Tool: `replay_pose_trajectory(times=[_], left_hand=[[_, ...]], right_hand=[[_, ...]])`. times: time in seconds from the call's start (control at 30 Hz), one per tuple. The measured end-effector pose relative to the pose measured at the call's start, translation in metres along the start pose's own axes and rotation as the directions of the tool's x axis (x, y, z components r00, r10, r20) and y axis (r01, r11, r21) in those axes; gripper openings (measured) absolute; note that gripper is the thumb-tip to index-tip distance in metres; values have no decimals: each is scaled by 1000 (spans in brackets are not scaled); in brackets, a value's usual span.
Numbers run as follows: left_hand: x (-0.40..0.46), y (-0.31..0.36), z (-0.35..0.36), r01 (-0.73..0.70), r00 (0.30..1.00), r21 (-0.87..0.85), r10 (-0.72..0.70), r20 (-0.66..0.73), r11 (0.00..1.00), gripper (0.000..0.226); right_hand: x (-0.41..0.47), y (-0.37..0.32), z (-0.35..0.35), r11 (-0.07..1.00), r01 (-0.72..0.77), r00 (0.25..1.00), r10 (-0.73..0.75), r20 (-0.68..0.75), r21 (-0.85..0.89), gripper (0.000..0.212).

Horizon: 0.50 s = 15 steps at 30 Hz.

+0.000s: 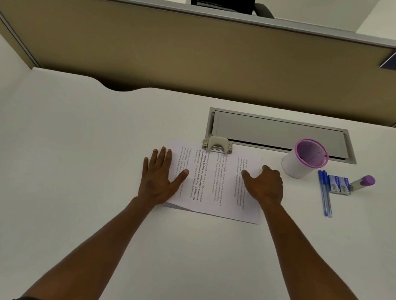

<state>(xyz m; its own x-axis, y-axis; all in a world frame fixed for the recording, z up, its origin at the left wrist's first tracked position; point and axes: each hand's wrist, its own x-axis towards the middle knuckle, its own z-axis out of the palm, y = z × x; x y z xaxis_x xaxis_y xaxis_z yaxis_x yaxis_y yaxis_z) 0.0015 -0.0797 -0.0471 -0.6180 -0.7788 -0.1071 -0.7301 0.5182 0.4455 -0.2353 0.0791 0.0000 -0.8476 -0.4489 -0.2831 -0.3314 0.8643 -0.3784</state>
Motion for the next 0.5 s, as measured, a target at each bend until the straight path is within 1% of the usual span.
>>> replay_pose_trajectory(times=[0.1, 0.17, 0.3, 0.5], left_hand=[[3, 5, -6, 69, 998, -135, -69, 4, 988, 94], [2, 6, -7, 104, 995, -192, -104, 10, 976, 90], [-6, 7, -7, 145, 989, -236, -143, 24, 961, 91], [-16, 9, -9, 192, 980, -334, -196, 19, 923, 93]], right_hand=[[0, -4, 1, 1000, -10, 1000, 10, 14, -27, 74], [-3, -2, 4, 998, 4, 1000, -4, -1, -58, 70], [-13, 3, 11, 998, 16, 999, -19, -45, -57, 64], [-18, 7, 13, 1000, -23, 999, 23, -44, 7, 71]])
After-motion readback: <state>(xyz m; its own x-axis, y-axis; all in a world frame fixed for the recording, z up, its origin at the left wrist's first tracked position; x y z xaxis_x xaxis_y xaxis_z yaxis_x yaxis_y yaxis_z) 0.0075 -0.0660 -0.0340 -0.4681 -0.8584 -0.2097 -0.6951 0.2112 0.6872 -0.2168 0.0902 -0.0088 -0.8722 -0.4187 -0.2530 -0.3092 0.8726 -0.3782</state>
